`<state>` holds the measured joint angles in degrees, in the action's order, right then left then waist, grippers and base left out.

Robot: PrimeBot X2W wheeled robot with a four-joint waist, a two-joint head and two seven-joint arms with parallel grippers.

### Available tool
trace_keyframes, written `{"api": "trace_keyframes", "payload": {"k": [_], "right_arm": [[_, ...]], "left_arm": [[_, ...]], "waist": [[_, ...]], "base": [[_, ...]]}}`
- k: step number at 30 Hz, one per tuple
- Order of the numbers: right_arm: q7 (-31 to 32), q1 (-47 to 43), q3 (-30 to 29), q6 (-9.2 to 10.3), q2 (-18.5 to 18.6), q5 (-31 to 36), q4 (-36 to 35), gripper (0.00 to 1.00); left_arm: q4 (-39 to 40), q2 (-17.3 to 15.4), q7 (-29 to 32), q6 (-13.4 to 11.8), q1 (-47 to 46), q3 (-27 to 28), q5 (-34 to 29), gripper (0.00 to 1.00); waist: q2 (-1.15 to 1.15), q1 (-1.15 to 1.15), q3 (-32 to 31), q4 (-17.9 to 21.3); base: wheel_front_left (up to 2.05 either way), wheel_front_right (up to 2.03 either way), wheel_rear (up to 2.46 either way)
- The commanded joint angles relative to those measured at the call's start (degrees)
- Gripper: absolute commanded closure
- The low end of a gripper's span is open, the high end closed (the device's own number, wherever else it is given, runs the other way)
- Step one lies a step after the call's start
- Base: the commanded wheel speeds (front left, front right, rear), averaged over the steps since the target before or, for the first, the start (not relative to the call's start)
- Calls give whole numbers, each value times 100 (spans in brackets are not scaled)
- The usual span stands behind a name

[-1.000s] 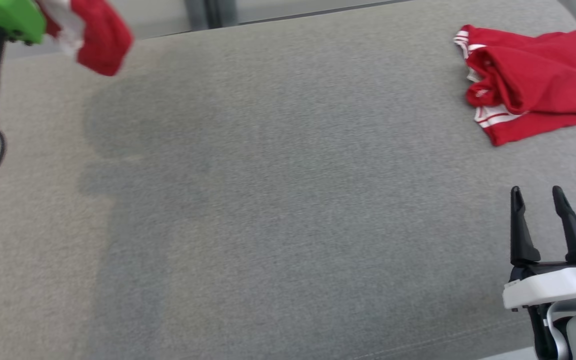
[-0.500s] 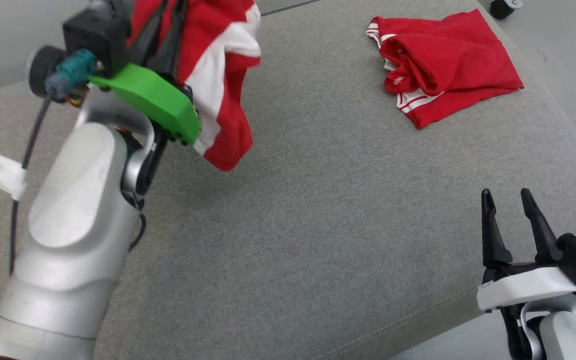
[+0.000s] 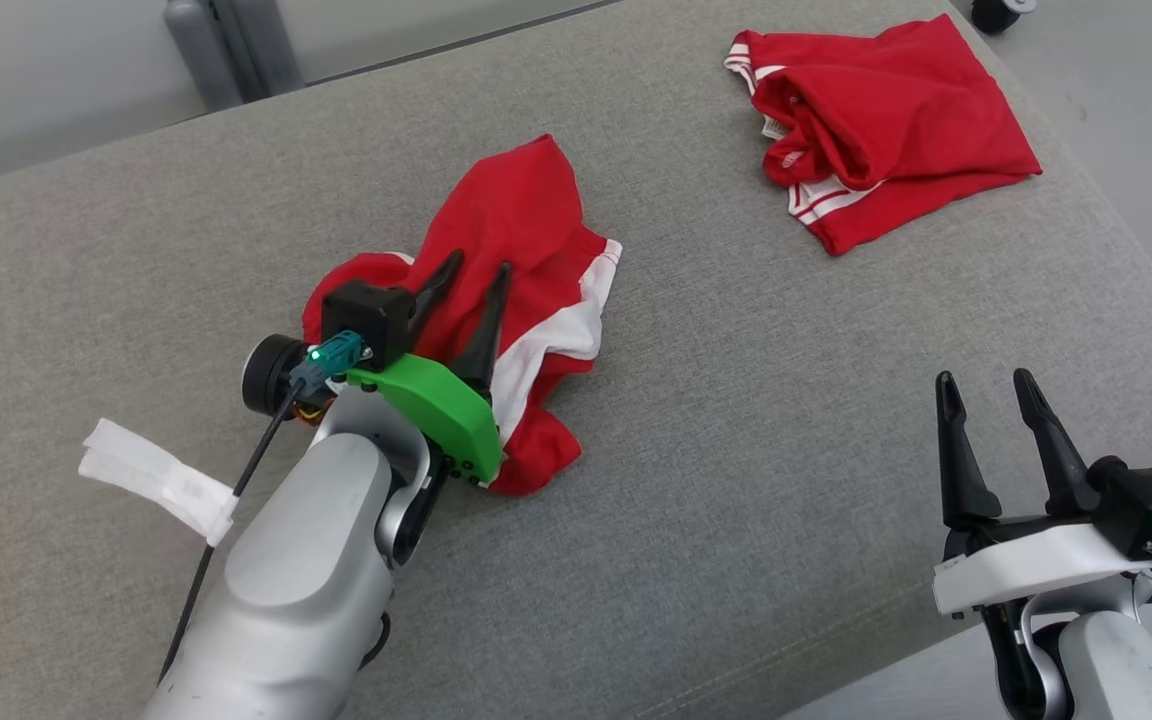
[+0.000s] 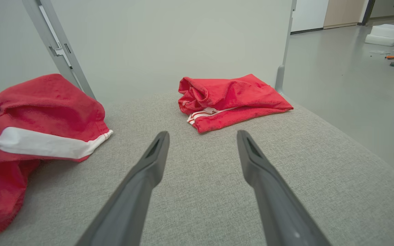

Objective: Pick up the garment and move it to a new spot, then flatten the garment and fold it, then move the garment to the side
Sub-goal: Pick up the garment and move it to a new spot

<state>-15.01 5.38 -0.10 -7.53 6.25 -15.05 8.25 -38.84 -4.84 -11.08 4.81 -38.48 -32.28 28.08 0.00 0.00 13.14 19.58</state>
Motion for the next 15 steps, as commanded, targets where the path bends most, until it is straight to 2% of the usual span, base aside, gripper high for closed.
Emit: {"api": "trace_keyframes", "payload": {"k": [1, 8, 15], "right_arm": [[-21, 23, 8, 10, 40, -25, 9, 0], [-21, -137, 123, 10, 94, -7, 1, 0], [-19, -221, 212, 10, 139, 24, -66, 0]], "left_arm": [[-37, 8, -117, 24, 30, 0, 18, 0], [159, -37, -400, -125, 151, 309, -36, 0], [1098, -362, -412, -340, 802, 930, -361, 0]], "waist": [[0, 0, -130, -127], [0, 0, -508, -504], [0, 0, -777, -988]], "base": [[0, 0, 0], [0, 0, 0], [0, 0, 0]]}}
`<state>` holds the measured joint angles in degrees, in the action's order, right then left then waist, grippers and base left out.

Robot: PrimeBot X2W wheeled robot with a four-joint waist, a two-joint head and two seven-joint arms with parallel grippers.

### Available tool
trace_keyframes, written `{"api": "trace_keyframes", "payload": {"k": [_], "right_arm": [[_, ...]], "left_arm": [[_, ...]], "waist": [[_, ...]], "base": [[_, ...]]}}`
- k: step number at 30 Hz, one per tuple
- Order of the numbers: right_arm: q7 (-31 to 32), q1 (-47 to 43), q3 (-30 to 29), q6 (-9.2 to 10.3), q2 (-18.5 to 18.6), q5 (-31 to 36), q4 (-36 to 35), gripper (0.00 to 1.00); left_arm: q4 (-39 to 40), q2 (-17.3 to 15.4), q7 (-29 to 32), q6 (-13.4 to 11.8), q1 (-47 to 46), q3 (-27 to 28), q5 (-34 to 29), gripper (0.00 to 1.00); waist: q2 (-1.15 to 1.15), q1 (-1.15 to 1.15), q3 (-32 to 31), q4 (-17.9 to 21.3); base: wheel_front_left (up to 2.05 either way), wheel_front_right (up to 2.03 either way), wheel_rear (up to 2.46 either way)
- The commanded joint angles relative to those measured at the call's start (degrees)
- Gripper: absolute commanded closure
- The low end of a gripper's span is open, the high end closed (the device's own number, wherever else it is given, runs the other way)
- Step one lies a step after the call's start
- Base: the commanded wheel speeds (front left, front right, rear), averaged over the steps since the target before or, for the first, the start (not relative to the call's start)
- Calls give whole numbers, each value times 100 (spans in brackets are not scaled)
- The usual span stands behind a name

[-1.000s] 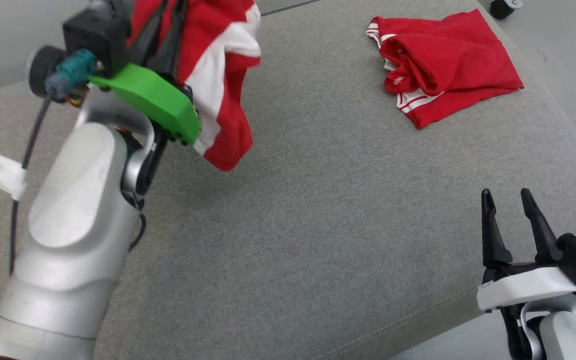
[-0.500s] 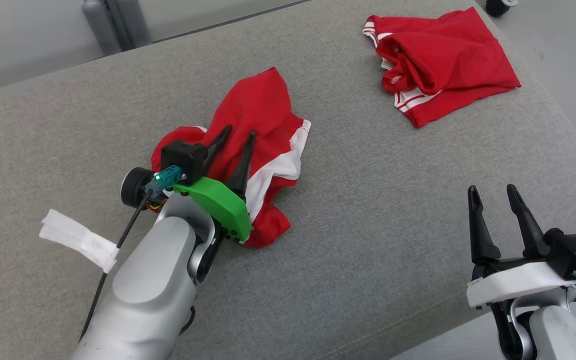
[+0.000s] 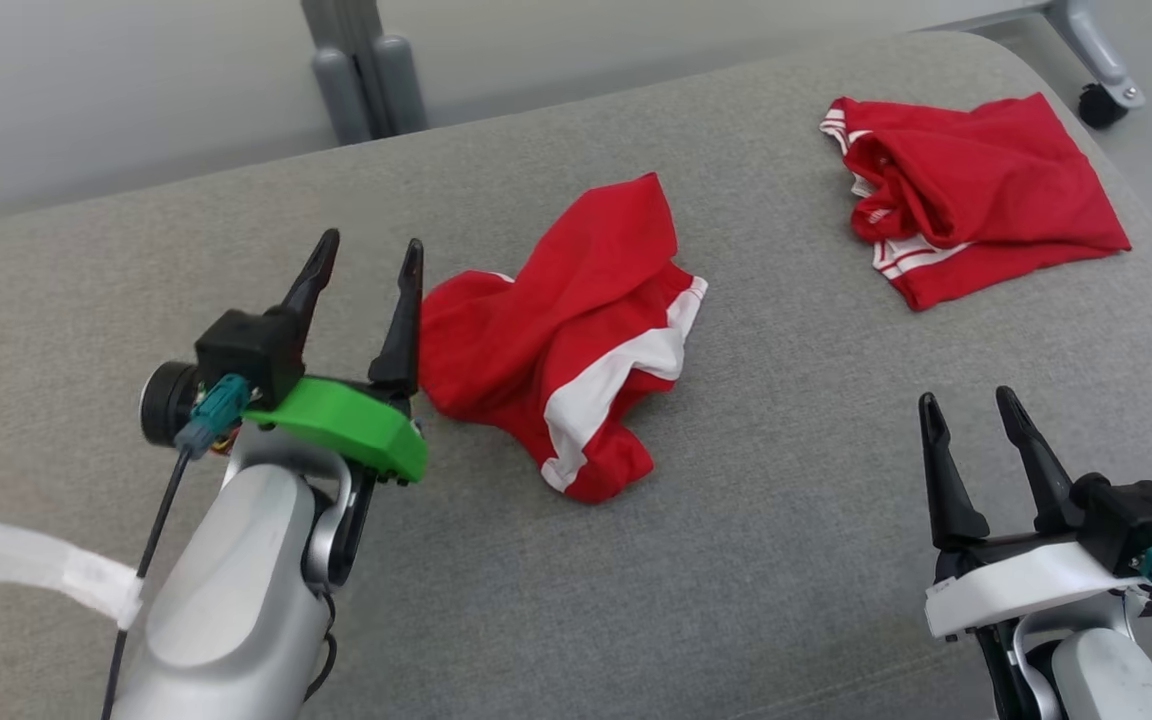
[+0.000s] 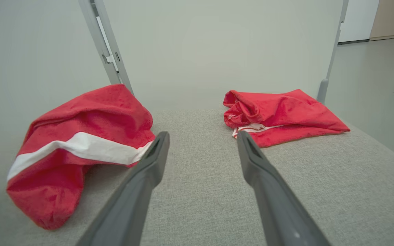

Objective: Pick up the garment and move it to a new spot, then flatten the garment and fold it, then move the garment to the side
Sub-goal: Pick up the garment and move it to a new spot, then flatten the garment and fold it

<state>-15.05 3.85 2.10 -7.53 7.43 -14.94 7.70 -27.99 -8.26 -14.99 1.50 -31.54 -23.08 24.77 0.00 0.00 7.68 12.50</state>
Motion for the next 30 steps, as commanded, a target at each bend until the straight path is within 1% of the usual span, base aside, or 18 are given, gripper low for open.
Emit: {"api": "trace_keyframes", "payload": {"k": [1, 5, 11, 14, 19, 26, 30], "right_arm": [[-16, -90, -9, 10, 33, 15, -10, 0], [-16, -155, 46, 10, 48, 19, -4, 0], [-16, -223, 152, 10, 58, 49, -68, 0], [-16, -242, 156, 10, 55, 35, -104, 0], [-16, -288, 146, 10, 46, 51, -127, 0], [-16, -401, 132, 10, 90, 46, -171, 0], [-16, -513, 85, 10, 119, 55, -193, 0]], "left_arm": [[133, -77, -18, -34, 255, 110, -76, 0], [521, -237, -19, -56, 798, 441, -263, 0], [1096, -366, -19, -47, 1580, 936, -473, 0], [1333, -332, -20, -28, 1910, 1206, -562, 0], [1659, -169, -20, 38, 2412, 1720, -624, 0], [1898, -8, -19, 209, 3036, 2120, -967, 0], [1983, 130, -19, 319, 3313, 2297, -1021, 0]], "waist": [[0, 0, -285, -365], [0, 0, -458, -644], [0, 0, -621, -962], [0, 0, -643, -1093], [0, 0, -681, -1229], [0, 0, -753, -1310], [0, 0, -803, -1366]], "base": [[0, 0, 0], [0, 0, 0], [0, 0, 0], [0, 0, 0], [0, 0, 0], [0, 0, 0], [0, 0, 0]]}}
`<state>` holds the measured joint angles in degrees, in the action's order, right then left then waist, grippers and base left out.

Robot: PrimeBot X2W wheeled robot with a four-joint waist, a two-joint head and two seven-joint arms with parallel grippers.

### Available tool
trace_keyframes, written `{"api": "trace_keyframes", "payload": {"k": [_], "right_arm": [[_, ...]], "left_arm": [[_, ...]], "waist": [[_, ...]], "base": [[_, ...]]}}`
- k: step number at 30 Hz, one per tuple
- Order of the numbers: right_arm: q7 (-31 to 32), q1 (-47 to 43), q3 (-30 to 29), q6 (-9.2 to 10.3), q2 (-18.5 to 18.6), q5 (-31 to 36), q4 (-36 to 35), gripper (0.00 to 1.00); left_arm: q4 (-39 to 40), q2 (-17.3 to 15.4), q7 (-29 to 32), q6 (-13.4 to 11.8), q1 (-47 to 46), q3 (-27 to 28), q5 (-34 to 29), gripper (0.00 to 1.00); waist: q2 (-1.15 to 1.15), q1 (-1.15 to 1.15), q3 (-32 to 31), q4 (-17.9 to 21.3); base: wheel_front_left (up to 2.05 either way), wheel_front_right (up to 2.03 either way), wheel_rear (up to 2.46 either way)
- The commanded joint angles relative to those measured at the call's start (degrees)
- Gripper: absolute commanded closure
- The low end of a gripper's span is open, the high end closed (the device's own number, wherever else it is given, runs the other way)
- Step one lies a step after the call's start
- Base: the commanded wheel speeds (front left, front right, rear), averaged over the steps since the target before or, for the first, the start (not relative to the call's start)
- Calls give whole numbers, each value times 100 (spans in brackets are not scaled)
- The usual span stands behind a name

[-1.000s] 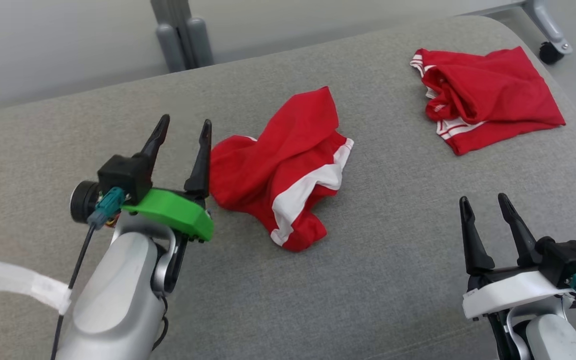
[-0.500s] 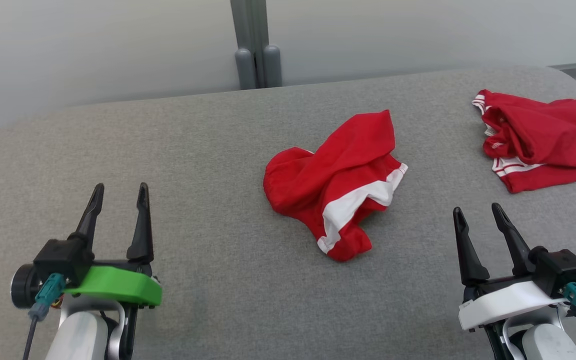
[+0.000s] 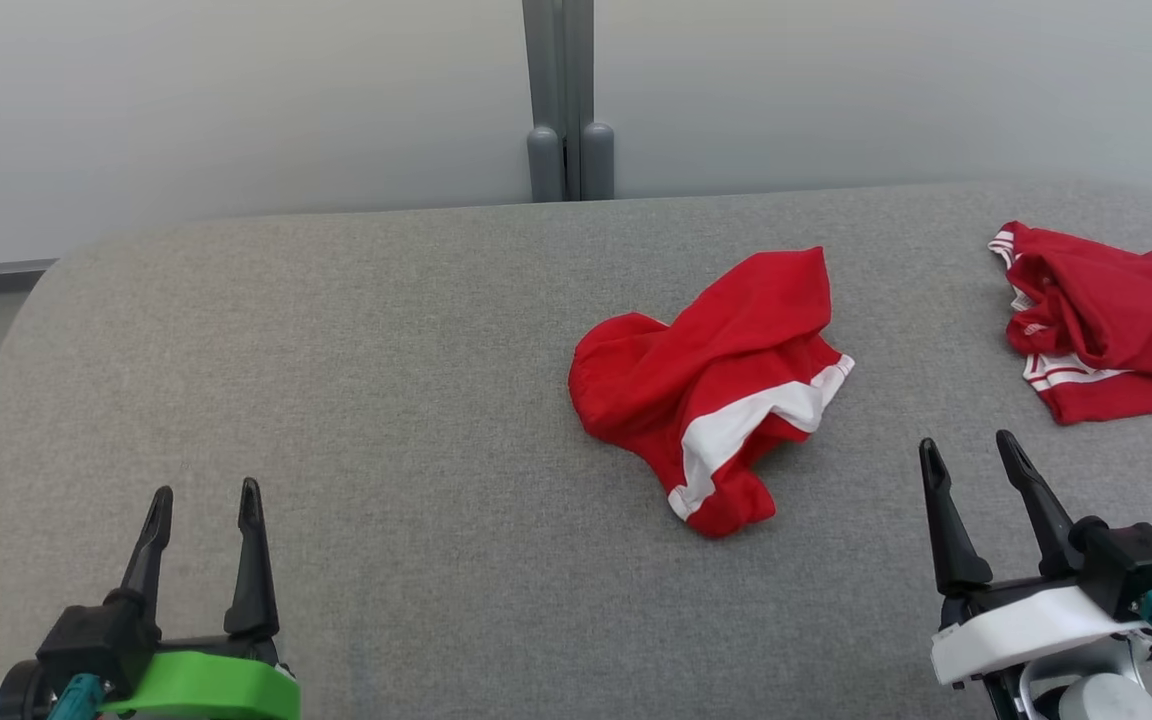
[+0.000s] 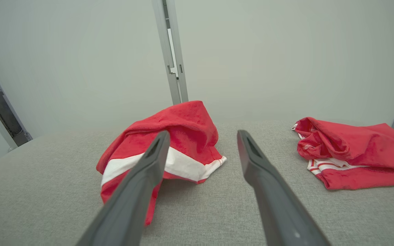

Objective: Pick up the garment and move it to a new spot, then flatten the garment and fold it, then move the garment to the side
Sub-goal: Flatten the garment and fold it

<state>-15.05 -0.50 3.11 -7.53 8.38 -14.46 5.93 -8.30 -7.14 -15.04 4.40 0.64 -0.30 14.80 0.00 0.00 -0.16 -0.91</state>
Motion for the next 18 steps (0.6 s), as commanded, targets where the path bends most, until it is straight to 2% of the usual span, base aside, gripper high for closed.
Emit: {"api": "trace_keyframes", "payload": {"k": [1, 7, 18], "right_arm": [[-16, -112, -27, 10, 40, 16, -20, 0], [-16, -196, 5, 10, 60, 29, -42, 0], [-16, -244, 15, 10, 55, 22, -7, 0]], "left_arm": [[10, 55, -15, 82, 177, 68, -62, 0], [-12, 186, -15, 210, 289, 98, -146, 0], [-138, 290, -15, 294, 320, 135, -206, 0]], "waist": [[0, 0, -36, -57], [0, 0, -38, -152], [0, 0, -25, -148]], "base": [[0, 0, 0], [0, 0, 0], [0, 0, 0]]}}
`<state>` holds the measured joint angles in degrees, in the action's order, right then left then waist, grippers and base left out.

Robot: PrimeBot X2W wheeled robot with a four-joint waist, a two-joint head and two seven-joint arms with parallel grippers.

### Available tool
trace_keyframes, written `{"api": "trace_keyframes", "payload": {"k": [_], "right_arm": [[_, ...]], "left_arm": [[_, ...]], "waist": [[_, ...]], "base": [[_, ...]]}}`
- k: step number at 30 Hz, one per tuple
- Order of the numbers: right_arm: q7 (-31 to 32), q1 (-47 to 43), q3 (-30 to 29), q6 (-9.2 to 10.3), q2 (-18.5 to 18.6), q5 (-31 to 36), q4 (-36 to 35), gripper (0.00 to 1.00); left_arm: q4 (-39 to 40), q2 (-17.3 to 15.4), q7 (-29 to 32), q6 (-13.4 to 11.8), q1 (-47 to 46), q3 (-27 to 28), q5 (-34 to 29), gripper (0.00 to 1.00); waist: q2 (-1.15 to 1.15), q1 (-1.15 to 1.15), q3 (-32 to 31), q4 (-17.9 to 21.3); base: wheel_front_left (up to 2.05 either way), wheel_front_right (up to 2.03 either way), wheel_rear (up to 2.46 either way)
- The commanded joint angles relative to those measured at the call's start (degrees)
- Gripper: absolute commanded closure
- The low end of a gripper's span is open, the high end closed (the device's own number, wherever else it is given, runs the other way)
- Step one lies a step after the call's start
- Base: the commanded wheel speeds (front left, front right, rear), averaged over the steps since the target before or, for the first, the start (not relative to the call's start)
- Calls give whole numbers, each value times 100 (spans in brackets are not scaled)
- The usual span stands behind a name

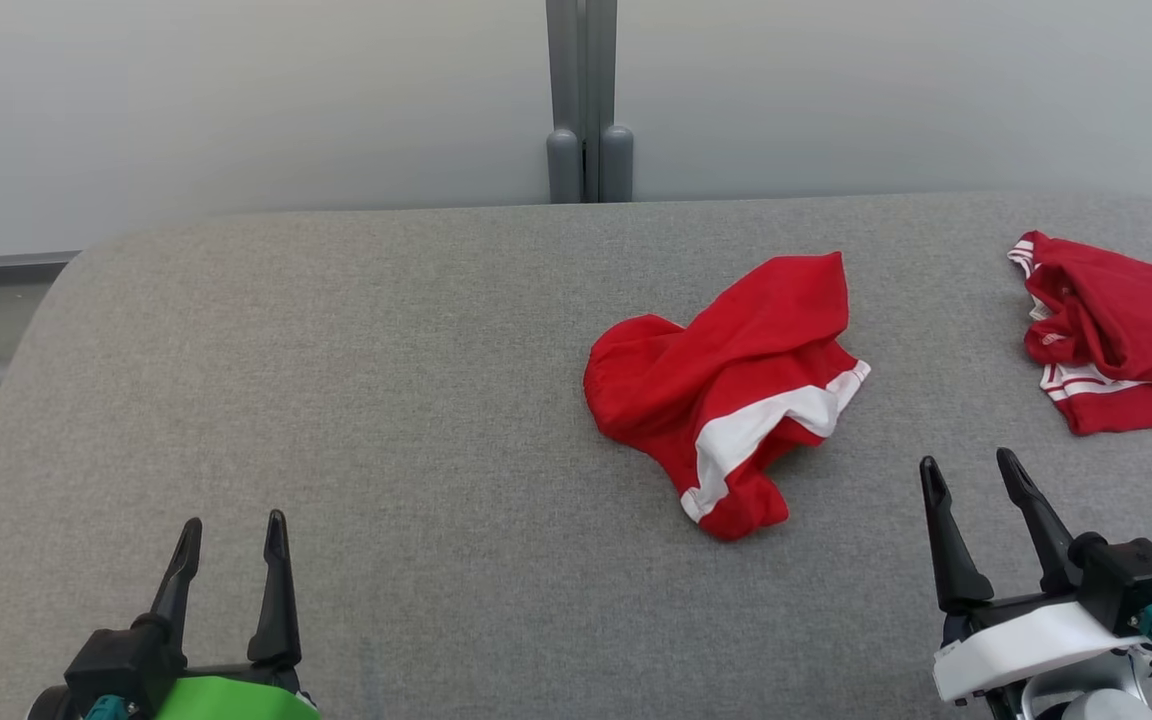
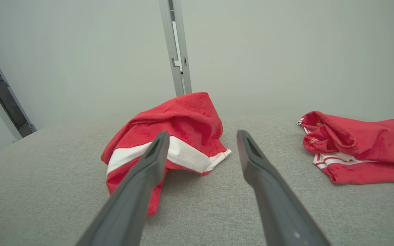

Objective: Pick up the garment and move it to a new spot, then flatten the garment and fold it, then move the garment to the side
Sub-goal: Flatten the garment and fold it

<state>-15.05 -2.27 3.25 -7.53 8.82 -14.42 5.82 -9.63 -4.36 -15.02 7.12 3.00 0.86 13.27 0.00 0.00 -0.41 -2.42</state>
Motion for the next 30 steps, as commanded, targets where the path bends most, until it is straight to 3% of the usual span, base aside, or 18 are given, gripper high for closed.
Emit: {"api": "trace_keyframes", "payload": {"k": [1, 30], "right_arm": [[-16, -69, -2, 10, 10, 15, 7, 0], [-16, -37, -4, 10, 8, -5, 88, 0]], "left_arm": [[-18, 19, -16, 25, 78, 23, -57, 0], [-65, 85, -16, 38, 13, -21, -46, 0]], "waist": [[0, 0, 1, 8], [0, 0, 15, 47]], "base": [[0, 0, 0], [0, 0, 0]]}}
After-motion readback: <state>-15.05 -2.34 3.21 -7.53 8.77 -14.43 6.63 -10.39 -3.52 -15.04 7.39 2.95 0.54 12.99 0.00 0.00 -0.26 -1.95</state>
